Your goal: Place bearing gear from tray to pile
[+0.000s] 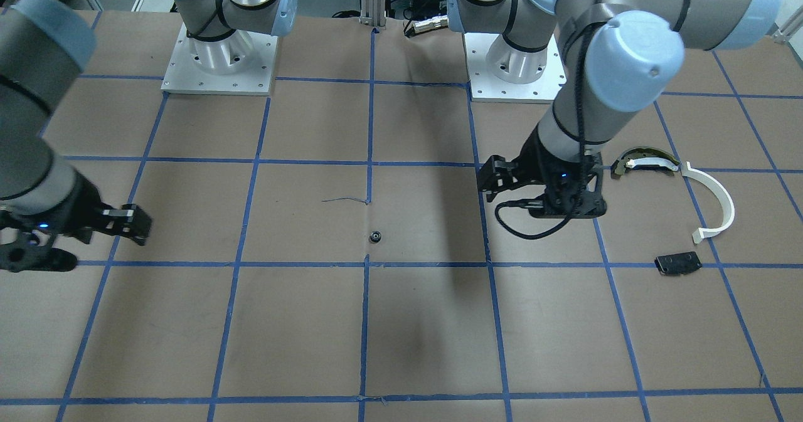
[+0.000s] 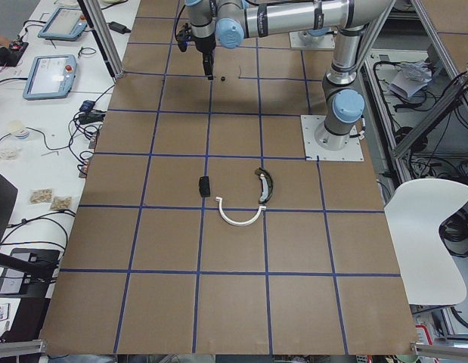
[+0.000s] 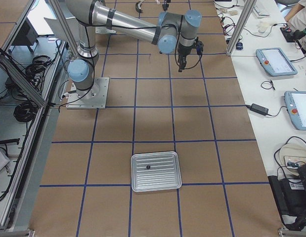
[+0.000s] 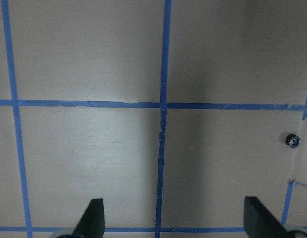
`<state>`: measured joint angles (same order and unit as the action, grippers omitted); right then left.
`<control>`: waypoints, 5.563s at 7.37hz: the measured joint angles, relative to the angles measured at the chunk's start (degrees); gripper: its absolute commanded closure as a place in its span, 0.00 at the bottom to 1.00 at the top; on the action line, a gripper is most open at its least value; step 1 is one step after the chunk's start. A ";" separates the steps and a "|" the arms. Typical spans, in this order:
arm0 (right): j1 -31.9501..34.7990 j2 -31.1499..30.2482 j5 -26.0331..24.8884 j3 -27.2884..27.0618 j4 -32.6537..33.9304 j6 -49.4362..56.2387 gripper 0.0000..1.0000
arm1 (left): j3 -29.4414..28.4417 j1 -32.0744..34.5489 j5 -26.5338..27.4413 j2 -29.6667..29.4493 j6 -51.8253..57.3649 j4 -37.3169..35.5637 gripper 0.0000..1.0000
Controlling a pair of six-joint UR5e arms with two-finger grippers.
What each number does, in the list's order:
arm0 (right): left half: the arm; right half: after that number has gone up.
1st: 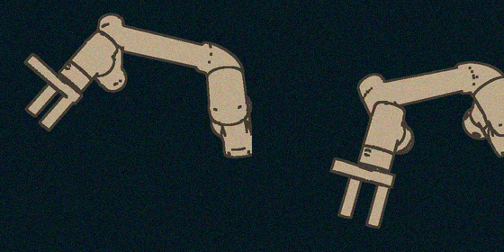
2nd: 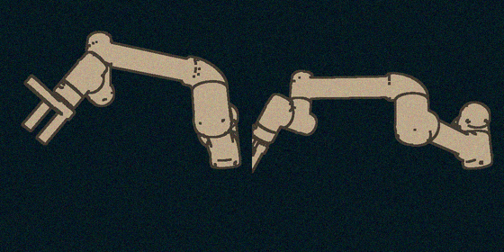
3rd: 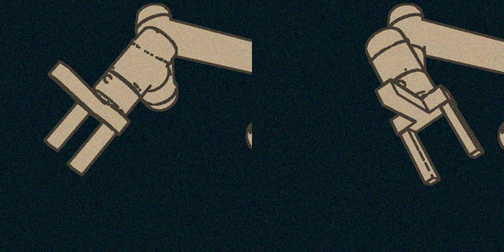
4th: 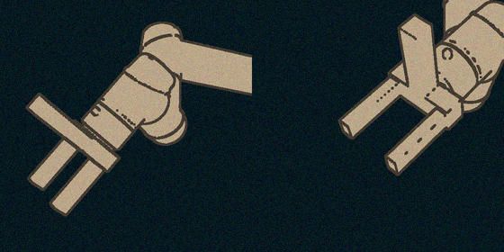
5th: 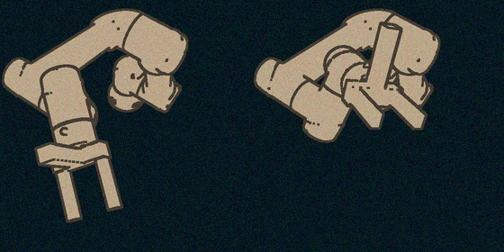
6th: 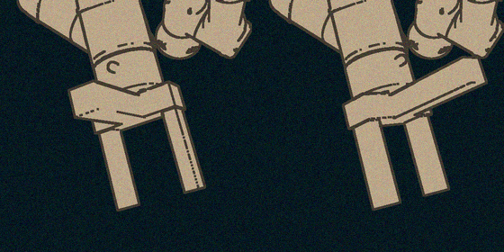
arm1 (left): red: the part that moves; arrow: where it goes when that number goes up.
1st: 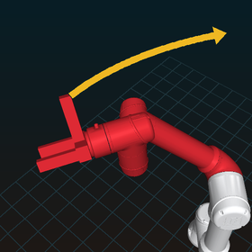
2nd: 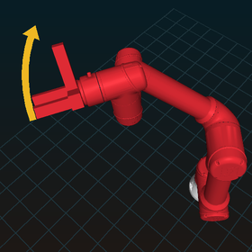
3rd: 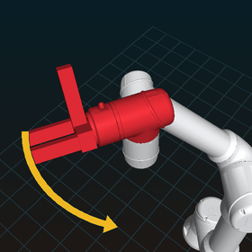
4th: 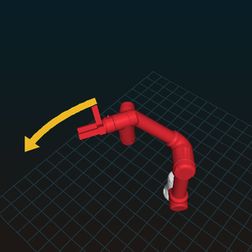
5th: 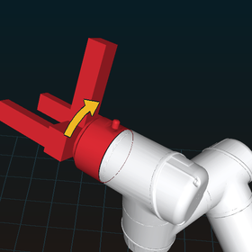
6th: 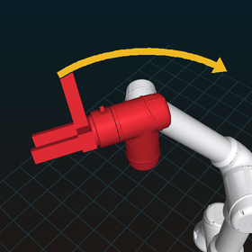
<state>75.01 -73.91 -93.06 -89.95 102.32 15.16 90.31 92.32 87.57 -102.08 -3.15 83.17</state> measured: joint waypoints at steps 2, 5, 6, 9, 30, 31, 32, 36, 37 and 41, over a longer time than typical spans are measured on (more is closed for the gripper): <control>-12.86 1.01 -2.98 -0.09 2.85 17.71 0.22 | 1.58 6.25 -2.54 -4.82 -4.35 -7.92 0.00; -31.06 7.45 -3.76 0.01 14.36 46.20 0.26 | 4.34 13.60 -3.01 -11.86 -6.85 -19.10 0.00; -35.15 9.70 -2.65 -0.11 16.31 52.54 0.26 | 4.53 15.05 -2.91 -13.77 -7.11 -20.77 0.00; -42.28 16.47 -0.81 -0.43 22.75 64.68 0.26 | 4.71 16.44 -2.96 -17.47 -6.97 -23.83 0.00; -16.50 -9.63 -1.92 -2.83 -9.25 18.83 0.83 | 5.65 16.17 -1.87 -16.34 -7.60 -19.56 1.00; -9.53 -10.77 0.03 -2.85 -10.94 8.45 0.83 | 3.66 12.28 -0.61 -14.79 -5.77 -14.80 1.00; -1.73 -11.13 2.20 -2.86 -11.51 -2.63 0.83 | 2.00 6.58 0.18 -13.07 -1.73 -10.68 1.00; 25.47 -4.38 9.24 -2.61 0.62 -41.78 0.78 | 2.08 -21.16 2.62 -7.45 25.08 -2.19 1.00; 30.66 -0.97 9.47 -2.44 5.59 -48.63 0.75 | 2.66 -27.78 3.37 -6.97 31.19 -0.94 1.00; 36.80 4.20 8.52 -2.83 12.27 -55.56 0.09 | 4.79 -45.75 5.18 -9.41 45.14 -0.74 1.00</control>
<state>111.81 -69.71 -84.54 -92.78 114.59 -40.40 95.09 46.58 92.76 -111.49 41.99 82.43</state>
